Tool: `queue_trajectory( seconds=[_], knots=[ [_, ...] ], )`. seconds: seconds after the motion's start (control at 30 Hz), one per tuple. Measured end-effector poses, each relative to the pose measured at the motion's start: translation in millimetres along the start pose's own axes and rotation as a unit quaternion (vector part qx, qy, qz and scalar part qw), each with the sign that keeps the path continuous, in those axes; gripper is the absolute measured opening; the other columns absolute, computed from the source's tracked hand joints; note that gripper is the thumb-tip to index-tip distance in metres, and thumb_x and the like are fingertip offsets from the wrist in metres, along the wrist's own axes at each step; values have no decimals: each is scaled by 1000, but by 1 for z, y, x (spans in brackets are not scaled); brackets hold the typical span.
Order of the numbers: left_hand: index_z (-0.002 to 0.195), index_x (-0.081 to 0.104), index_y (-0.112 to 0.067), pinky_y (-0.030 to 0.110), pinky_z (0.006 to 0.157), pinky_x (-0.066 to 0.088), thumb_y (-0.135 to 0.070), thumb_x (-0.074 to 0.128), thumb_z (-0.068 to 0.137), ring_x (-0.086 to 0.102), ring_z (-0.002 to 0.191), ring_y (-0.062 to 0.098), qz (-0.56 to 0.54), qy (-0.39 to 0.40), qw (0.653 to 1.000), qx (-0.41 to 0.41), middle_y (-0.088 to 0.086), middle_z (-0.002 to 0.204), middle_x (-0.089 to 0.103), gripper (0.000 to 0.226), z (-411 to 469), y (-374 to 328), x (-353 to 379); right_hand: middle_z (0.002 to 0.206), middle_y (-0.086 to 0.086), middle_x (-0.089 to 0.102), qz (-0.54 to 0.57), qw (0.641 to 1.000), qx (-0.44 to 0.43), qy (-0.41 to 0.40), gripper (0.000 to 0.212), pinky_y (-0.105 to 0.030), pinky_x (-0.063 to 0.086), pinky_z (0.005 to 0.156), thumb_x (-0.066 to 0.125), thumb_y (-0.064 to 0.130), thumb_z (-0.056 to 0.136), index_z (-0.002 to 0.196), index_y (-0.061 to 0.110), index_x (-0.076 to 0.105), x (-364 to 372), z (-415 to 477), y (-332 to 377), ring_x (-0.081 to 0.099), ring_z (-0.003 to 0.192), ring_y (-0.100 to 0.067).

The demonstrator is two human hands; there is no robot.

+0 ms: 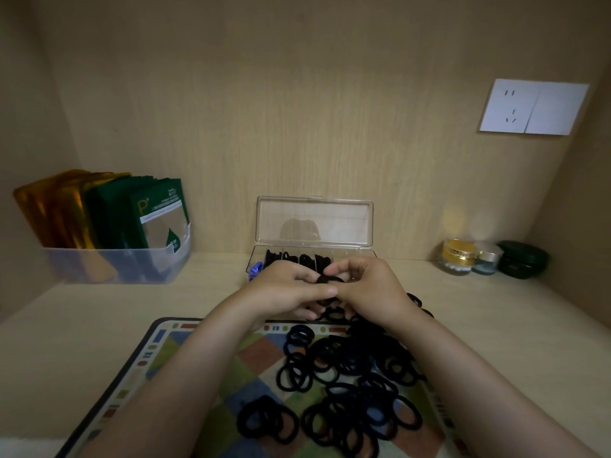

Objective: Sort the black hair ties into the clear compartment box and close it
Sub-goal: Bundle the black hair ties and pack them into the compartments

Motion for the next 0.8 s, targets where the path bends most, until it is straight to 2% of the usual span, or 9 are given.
queue_trajectory(
  seconds=[0.1, 0.17, 0.3, 0.37, 0.43, 0.5, 0.57, 0.63, 0.8],
  knots=[
    [102, 75, -12, 27, 74, 60, -22, 74, 87, 75, 87, 20, 6, -9, 1000, 4, 12, 95, 76, 17, 1, 3, -4, 65, 2, 69, -3, 1000, 6, 29, 19, -25, 52, 45, 76, 8, 84, 102, 10, 70, 2, 0, 0, 68, 58, -13],
    [99, 75, -10, 27, 70, 60, -18, 71, 90, 75, 81, 20, 1, -15, 1000, 10, 11, 88, 76, 13, -1, 1, -8, 73, -3, 72, 30, 998, 22, 57, 22, -25, 53, 47, 74, 7, 86, 107, 9, 69, 1, -1, -1, 70, 65, -18],
    [94, 70, -5, 28, 56, 57, -18, 62, 94, 65, 62, 17, 7, -54, 998, -3, 11, 83, 68, 15, -1, -1, -14, 80, -2, 74, 31, 997, 29, 68, 14, -27, 50, 44, 70, 16, 91, 105, 15, 71, -3, 2, -4, 70, 64, -19],
    [85, 66, -10, 27, 50, 51, -17, 54, 94, 58, 56, 16, 51, -77, 996, -8, 8, 78, 63, 17, -1, -2, -18, 79, 3, 71, -138, 990, -18, 33, 13, -26, 49, 53, 64, 23, 94, 102, 20, 74, -7, 4, -5, 65, 61, -9],
    [80, 62, -12, 26, 47, 45, -16, 49, 94, 54, 53, 15, 88, -84, 993, -9, 7, 72, 59, 19, -2, -4, -21, 87, 10, 70, -355, 931, -81, 29, 20, -25, 51, 69, 59, 25, 94, 105, 26, 75, -6, 4, -4, 64, 73, -4],
    [80, 62, -14, 26, 47, 42, -17, 47, 93, 52, 54, 14, 111, -80, 991, -13, 7, 72, 58, 20, -3, -6, -22, 99, 7, 73, -470, 876, -97, 45, 23, -30, 55, 77, 56, 28, 92, 106, 28, 75, -2, 3, -6, 66, 89, -14],
    [81, 63, -16, 24, 47, 39, -19, 46, 93, 50, 55, 14, 138, -65, 988, -21, 8, 75, 56, 20, -4, -7, -23, 104, 0, 71, -536, 837, -87, 62, 24, -35, 55, 78, 55, 32, 91, 106, 27, 73, 2, 5, -10, 66, 94, -24],
    [77, 60, -19, 23, 47, 36, -24, 46, 94, 48, 53, 14, 169, -53, 984, -32, 7, 71, 54, 22, -5, -9, -24, 104, -3, 70, -568, 814, -90, 78, 23, -34, 53, 76, 56, 32, 91, 106, 25, 72, 7, 7, -13, 65, 96, -27],
    [77, 58, -18, 26, 50, 37, -25, 49, 96, 45, 50, 14, 165, -53, 983, -69, 0, 57, 50, 22, -16, -6, -32, 97, -4, 68, -576, 805, -110, 87, 17, -31, 48, 68, 55, 22, 91, 96, 18, 70, 11, 7, -8, 64, 89, -26]
  ],
)
Point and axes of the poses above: each hand's wrist, its own z-axis towards the middle knuckle, its own x-axis out of the palm, y = z × x, the point moved 4 cm from there along z, towards the middle knuckle
